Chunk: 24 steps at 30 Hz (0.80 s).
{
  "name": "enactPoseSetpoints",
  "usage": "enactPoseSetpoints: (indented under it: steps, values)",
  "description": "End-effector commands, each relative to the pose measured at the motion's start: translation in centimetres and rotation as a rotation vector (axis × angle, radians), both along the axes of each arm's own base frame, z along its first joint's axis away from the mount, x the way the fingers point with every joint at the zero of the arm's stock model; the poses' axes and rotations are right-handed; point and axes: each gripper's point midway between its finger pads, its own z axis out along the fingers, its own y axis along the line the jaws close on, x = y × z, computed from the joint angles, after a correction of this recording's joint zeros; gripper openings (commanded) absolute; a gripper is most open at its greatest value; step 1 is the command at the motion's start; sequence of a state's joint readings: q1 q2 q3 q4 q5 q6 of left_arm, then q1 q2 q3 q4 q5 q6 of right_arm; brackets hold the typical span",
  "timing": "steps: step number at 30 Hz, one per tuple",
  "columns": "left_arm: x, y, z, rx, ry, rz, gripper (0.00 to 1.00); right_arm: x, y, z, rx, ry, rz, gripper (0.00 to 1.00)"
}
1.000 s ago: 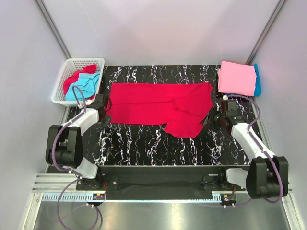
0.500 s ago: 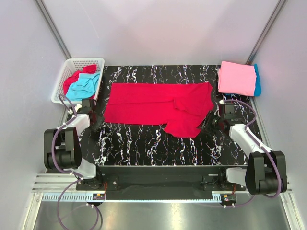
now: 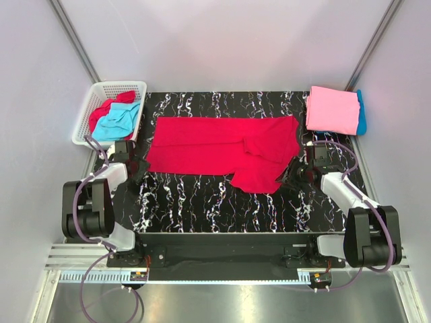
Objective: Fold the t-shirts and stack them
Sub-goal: Fold the tshirt
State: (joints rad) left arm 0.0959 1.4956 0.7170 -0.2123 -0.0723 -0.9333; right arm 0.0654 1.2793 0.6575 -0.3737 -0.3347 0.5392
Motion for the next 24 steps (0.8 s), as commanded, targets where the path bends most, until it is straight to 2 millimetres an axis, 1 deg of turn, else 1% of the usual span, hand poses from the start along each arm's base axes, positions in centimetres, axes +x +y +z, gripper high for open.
enactPoseSetpoints:
  steps: [1,3,4,7,8,10,11,12,13,14,15,16,18,19,21,23,24]
  values:
    - [1.7,0.1,0.4,-0.007,-0.047,-0.005,0.43,0.7,0.3,0.4,0.004,-0.037,0.021,0.44]
    - [1.9,0.3,0.3,0.005,-0.048,-0.002,0.39,0.6,0.2,0.4,0.002,-0.039,0.014,0.44]
    - [2.0,0.3,0.2,0.011,-0.050,-0.007,0.36,0.6,0.2,0.4,0.000,-0.038,0.013,0.44]
    - [2.0,0.5,-0.4,0.023,-0.039,-0.010,0.29,0.4,0.1,0.4,-0.003,-0.039,0.000,0.44]
    - [2.0,0.5,-0.7,0.020,-0.039,-0.012,0.23,0.2,0.1,0.3,0.001,-0.034,-0.004,0.44]
    - [2.1,0.3,-1.1,0.010,-0.039,-0.021,0.16,0.1,0.1,0.5,0.005,-0.042,-0.007,0.44]
    - [2.2,0.2,-1.0,0.016,-0.042,-0.029,0.13,-0.3,0.1,0.3,0.007,-0.036,-0.010,0.43]
    - [2.2,0.3,-1.0,0.013,-0.043,-0.026,0.04,-0.4,0.1,0.5,0.010,-0.046,-0.014,0.43]
    - [2.1,0.2,-1.2,0.012,-0.034,-0.026,0.00,-0.7,0.0,0.5,0.010,-0.044,-0.021,0.43]
    - [2.1,0.2,-1.1,0.012,-0.034,-0.028,0.00,-1.2,0.0,0.3,0.011,-0.034,-0.029,0.44]
    - [2.2,0.0,-1.1,0.004,-0.034,-0.035,0.00,-1.3,-0.1,0.8,0.010,-0.054,-0.037,0.44]
    - [2.1,0.0,-1.1,0.003,-0.036,-0.036,0.00,-1.7,-0.2,0.9,0.008,-0.053,-0.043,0.45]
    - [2.0,-0.2,-1.1,-0.001,-0.038,-0.043,0.00,-1.9,-0.5,1.7,0.003,-0.087,-0.061,0.49]
    - [1.9,-0.2,-1.0,-0.005,-0.040,-0.045,0.00,-2.2,-0.5,1.8,0.001,-0.086,-0.061,0.53]
    - [1.9,-0.5,-0.7,-0.016,-0.049,-0.054,0.00,-2.5,-0.7,2.1,-0.009,-0.098,-0.064,0.54]
    - [2.0,-0.8,-0.3,-0.028,-0.064,-0.060,0.00,-2.8,-0.6,1.8,-0.004,-0.080,-0.060,0.55]
    - [2.1,-0.8,0.2,-0.030,-0.079,-0.059,0.00,-3.0,-0.5,1.3,0.003,-0.059,-0.061,0.55]
